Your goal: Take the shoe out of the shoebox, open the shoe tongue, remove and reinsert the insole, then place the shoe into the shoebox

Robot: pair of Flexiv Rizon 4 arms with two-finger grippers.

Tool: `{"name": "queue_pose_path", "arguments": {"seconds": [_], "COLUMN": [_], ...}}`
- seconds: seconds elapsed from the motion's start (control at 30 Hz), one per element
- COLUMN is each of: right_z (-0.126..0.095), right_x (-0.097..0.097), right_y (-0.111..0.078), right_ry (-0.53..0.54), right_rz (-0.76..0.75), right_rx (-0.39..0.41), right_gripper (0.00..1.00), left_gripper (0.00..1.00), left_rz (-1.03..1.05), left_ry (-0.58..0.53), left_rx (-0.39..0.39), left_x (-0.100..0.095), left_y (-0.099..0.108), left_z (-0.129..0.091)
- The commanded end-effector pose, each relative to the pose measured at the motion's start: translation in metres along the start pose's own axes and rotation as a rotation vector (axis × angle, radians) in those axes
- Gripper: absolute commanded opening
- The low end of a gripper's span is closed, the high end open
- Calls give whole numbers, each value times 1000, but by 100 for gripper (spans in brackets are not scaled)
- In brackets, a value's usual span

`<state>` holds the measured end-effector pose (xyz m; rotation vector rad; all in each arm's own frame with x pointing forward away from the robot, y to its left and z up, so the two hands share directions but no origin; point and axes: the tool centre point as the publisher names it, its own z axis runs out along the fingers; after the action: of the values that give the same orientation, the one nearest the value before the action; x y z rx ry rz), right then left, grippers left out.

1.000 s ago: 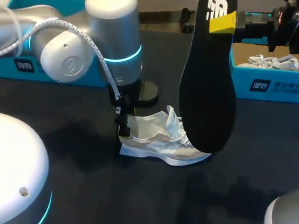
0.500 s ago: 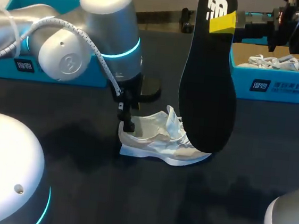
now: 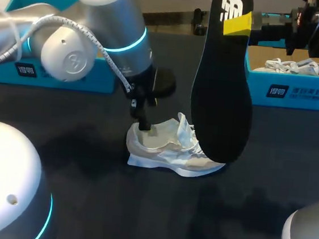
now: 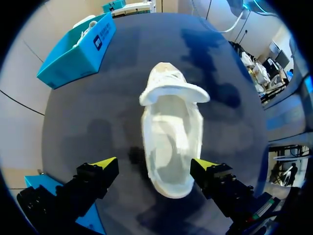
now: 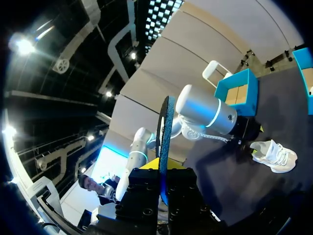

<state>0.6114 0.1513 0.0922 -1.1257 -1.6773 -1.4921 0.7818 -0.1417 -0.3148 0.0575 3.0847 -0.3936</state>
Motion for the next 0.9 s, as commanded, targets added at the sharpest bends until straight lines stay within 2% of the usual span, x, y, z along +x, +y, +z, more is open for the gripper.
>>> {"name": "queue_pose_path", "arguments": {"seconds": [0.03,0.3,0.77,0.83,0.9], "right_z": [4,4,4,4,4], "right_x": [0,0,0,0,0], "right_y": [4,4,4,4,4], "right_ry": [-1,-1,-1,-1,-1], "right_rz": [1,1,1,1,1], "right_rx": [5,5,5,5,5], "right_gripper": [0,0,0,0,0], "left_gripper": [100,100,100,91,90], "left_rz": [1,-18,-39,-39,-40], "left_ry": [19,42,93,99,108], "left_rx": [-9,-30,-38,-39,-41], "left_x": [-9,-23,-21,-20,-19], "left_y": [-12,-25,-31,-31,-31], "left_z": [13,34,69,72,75]}}
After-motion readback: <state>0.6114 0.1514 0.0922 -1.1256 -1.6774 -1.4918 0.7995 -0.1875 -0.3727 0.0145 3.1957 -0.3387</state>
